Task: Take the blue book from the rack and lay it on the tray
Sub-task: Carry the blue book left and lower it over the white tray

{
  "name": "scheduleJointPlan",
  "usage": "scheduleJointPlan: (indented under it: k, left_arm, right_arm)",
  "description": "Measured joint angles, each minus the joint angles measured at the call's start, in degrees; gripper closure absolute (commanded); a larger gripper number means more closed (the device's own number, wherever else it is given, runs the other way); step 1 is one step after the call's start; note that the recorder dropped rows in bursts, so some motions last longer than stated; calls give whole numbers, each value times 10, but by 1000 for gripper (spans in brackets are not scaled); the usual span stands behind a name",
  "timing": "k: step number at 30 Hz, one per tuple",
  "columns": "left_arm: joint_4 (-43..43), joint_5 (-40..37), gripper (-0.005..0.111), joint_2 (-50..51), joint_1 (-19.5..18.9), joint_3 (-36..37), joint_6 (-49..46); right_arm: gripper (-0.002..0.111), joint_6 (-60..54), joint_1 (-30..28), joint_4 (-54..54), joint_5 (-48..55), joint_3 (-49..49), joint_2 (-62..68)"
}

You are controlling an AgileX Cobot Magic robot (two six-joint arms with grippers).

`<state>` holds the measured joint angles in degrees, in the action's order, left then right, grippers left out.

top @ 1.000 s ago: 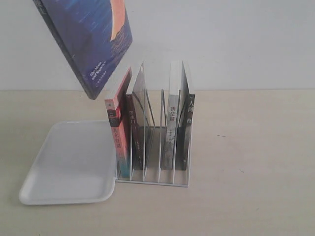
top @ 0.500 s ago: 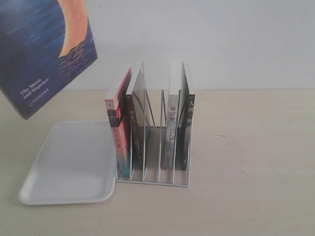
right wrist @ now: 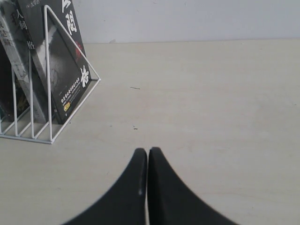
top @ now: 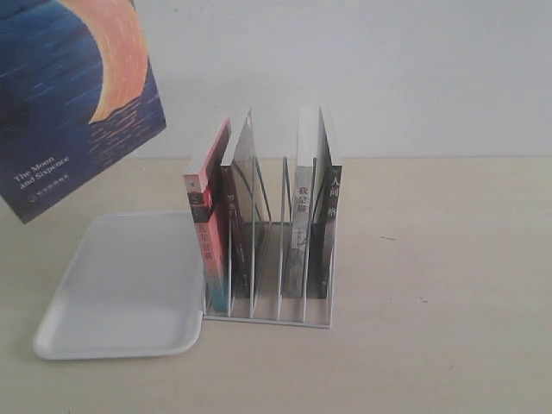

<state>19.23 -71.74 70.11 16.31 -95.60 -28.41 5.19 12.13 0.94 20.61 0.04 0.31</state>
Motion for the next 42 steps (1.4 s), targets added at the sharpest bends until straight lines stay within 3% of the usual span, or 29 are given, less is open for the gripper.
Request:
scheduleJointPlan:
  k: [13,32,42]
  left_arm:
    - [63,4,103,115,-99,123,-162]
    - [127,15,103,275,-106,141,-314]
    - [169,18,103,312,-146,136,-375]
  right_arm:
    - [108,0,0,0,0,0,0]
    - [108,0,0,0,0,0,0]
    - [108,0,0,0,0,0,0]
